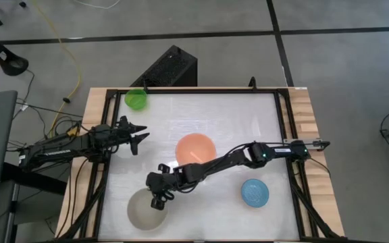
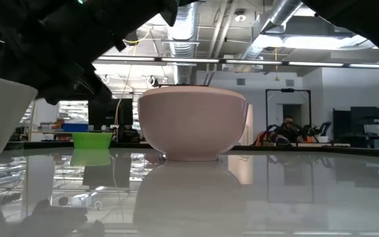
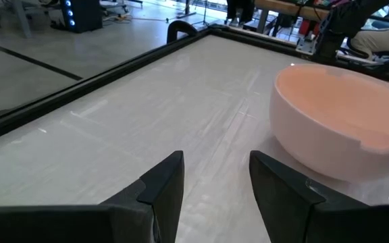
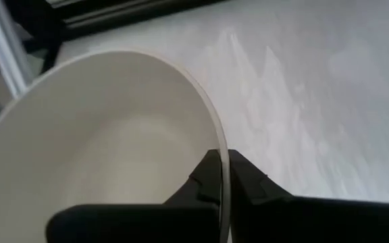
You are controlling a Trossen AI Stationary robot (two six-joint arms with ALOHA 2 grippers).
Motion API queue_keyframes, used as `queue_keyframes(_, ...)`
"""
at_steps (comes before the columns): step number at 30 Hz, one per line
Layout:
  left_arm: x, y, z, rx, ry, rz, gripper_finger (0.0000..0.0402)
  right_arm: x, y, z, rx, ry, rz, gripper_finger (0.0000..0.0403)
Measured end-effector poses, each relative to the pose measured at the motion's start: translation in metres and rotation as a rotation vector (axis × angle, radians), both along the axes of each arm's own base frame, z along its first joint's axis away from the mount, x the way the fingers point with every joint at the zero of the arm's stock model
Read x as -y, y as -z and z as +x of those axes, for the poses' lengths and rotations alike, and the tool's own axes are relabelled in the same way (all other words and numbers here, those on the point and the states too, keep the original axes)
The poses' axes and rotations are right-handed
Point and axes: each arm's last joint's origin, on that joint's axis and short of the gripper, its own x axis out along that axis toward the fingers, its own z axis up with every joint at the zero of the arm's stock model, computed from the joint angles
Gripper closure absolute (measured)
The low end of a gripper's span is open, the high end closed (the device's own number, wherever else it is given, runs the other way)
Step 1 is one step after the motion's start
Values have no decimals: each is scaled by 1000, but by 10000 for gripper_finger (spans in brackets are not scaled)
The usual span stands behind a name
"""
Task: Nest bowls inside each other
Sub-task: Stack the gray bowl on top of the pink bowl
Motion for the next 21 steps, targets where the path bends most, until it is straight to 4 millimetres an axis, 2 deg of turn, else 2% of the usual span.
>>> queue_keyframes(3, 0, 0, 0, 0, 0, 0, 244, 0, -12, -2, 18, -8, 8, 385)
queue_keyframes(5, 0, 0, 0, 0, 0, 0, 244, 1, -27, -7, 28, -15, 3, 391)
queue_keyframes(6, 0, 0, 0, 0, 0, 0, 244, 2, -38, -10, 34, -21, -5, 394)
queue_keyframes(11, 0, 0, 0, -1, 0, 0, 244, 5, -116, -46, 79, -9, -73, 394)
queue_keyframes(14, 0, 0, 0, -1, 0, 0, 244, 12, -145, -70, 42, 38, -141, 393)
queue_keyframes(19, 0, 0, 0, -1, 0, 0, 244, 44, -171, -99, -74, 153, -213, 393)
queue_keyframes(21, 0, 0, 0, -1, 0, 0, 244, 61, -172, -106, -148, 200, -229, 393)
